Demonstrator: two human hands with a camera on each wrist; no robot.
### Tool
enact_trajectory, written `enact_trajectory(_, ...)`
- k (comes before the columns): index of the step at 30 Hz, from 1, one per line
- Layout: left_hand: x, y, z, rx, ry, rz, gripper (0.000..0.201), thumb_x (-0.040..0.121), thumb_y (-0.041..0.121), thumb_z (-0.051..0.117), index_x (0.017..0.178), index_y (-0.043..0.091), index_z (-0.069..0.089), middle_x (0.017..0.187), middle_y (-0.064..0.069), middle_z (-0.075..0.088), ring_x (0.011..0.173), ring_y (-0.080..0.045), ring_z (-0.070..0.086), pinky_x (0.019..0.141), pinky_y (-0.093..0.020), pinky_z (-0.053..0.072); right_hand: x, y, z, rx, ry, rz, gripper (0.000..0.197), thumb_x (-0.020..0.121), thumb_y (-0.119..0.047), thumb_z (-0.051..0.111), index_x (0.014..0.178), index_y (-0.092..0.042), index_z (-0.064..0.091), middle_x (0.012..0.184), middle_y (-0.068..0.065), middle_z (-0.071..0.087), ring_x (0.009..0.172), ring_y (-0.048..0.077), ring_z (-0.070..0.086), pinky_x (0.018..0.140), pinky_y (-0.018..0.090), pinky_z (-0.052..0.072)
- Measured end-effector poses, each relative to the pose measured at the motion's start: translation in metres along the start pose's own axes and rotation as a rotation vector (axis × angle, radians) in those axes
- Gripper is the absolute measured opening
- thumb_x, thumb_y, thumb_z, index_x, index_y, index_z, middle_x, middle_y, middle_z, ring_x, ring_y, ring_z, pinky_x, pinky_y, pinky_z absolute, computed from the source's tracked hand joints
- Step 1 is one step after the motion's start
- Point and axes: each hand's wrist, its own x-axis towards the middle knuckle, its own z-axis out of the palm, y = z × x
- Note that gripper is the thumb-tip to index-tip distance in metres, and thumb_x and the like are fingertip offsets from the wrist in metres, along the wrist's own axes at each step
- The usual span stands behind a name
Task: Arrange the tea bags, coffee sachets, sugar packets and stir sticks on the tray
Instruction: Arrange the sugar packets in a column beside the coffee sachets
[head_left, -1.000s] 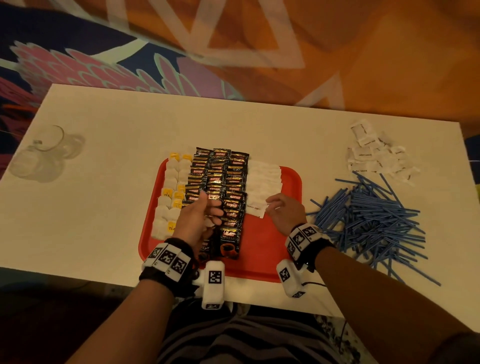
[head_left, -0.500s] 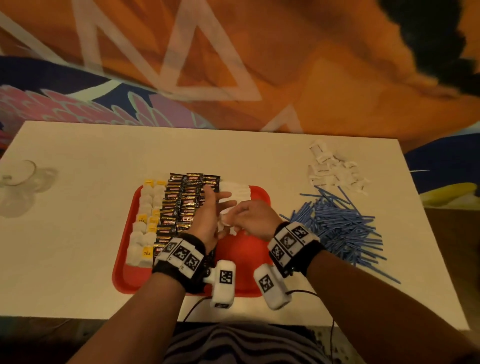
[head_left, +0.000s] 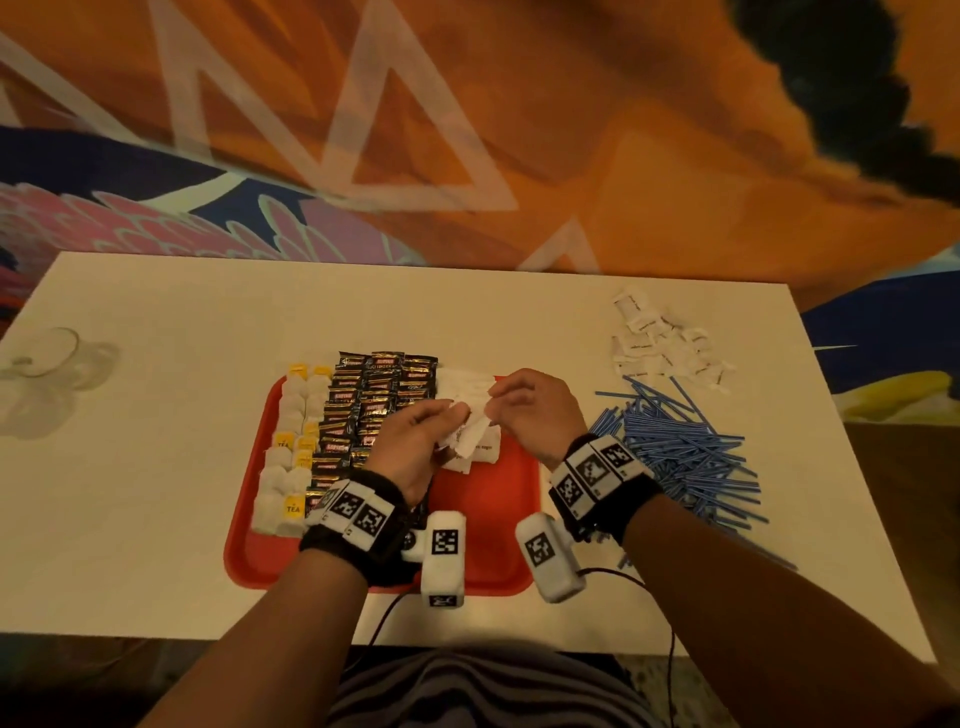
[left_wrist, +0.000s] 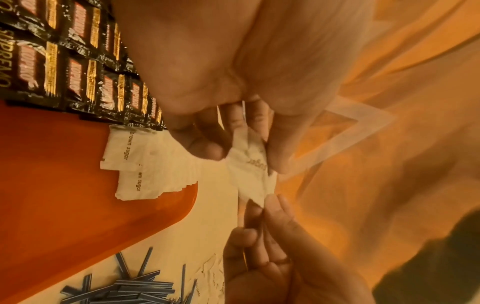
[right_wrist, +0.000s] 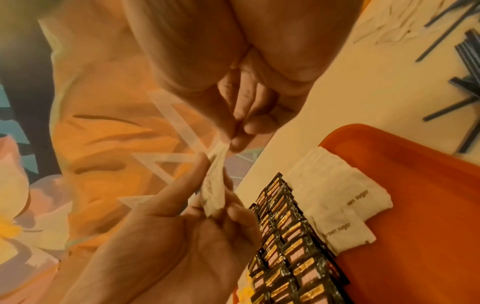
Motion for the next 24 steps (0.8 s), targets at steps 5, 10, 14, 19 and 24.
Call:
enact_trajectory(5, 0.003, -0.003, 0.000, -0.045, 0.066, 0.016, 0.008, 0.090, 0.012, 0.070, 0.096, 0.012, 0.065, 0.080, -0.001, 0.069, 0.071, -0.013, 0.064, 0.061, -0.028, 0.050, -0.006, -0.001, 0.009, 0.114, -0.148, 0.095, 0.026, 0.076, -0.024, 0.083, 0.095, -0.014, 0.068, 0.082, 0.001, 0.072, 0.078, 0.020, 0.069, 0.064, 0.034, 0.055)
enact_trajectory(10, 0.005, -0.003, -0.008, -0.088, 0.032, -0.045, 0.011, 0.093, 0.003, 0.064, 0.091, 0.013, 0.059, 0.074, -0.001, 0.070, 0.066, -0.012, 0.066, 0.065, -0.027, 0.052, -0.004, 0.002, 0.011, 0.175, -0.078, 0.110, 0.011, 0.086, -0.007, 0.070, 0.078, -0.014, 0.066, 0.078, 0.002, 0.068, 0.072, 0.015, 0.063, 0.061, 0.026, 0.051)
enact_trajectory(14, 0.006, -0.008, -0.016, -0.124, 0.049, -0.045, 0.010, 0.093, 0.000, 0.063, 0.098, 0.009, 0.061, 0.081, -0.004, 0.073, 0.070, -0.013, 0.070, 0.065, -0.022, 0.058, -0.004, 0.001, 0.014, 0.302, -0.111, 0.159, 0.005, 0.093, -0.013, 0.063, 0.093, -0.012, 0.058, 0.086, 0.002, 0.069, 0.076, 0.014, 0.065, 0.065, 0.027, 0.051)
enact_trajectory(19, 0.009, -0.012, -0.021, -0.179, 0.051, -0.053, 0.020, 0.094, 0.003, 0.062, 0.114, 0.005, 0.064, 0.100, -0.011, 0.071, 0.081, -0.015, 0.071, 0.068, -0.022, 0.059, -0.008, 0.006, 0.022, 0.160, -0.230, 0.101, 0.013, 0.080, -0.020, 0.079, 0.086, -0.017, 0.068, 0.081, 0.001, 0.071, 0.072, 0.011, 0.067, 0.062, 0.024, 0.051)
enact_trajectory(24, 0.012, -0.015, -0.026, -0.188, 0.091, -0.076, 0.012, 0.093, -0.003, 0.060, 0.103, 0.003, 0.063, 0.097, -0.014, 0.073, 0.080, -0.017, 0.074, 0.070, -0.025, 0.061, -0.006, 0.010, 0.025, 0.075, -0.287, 0.054, 0.018, 0.079, -0.018, 0.080, 0.091, -0.022, 0.068, 0.085, -0.004, 0.069, 0.075, 0.008, 0.065, 0.062, 0.024, 0.054)
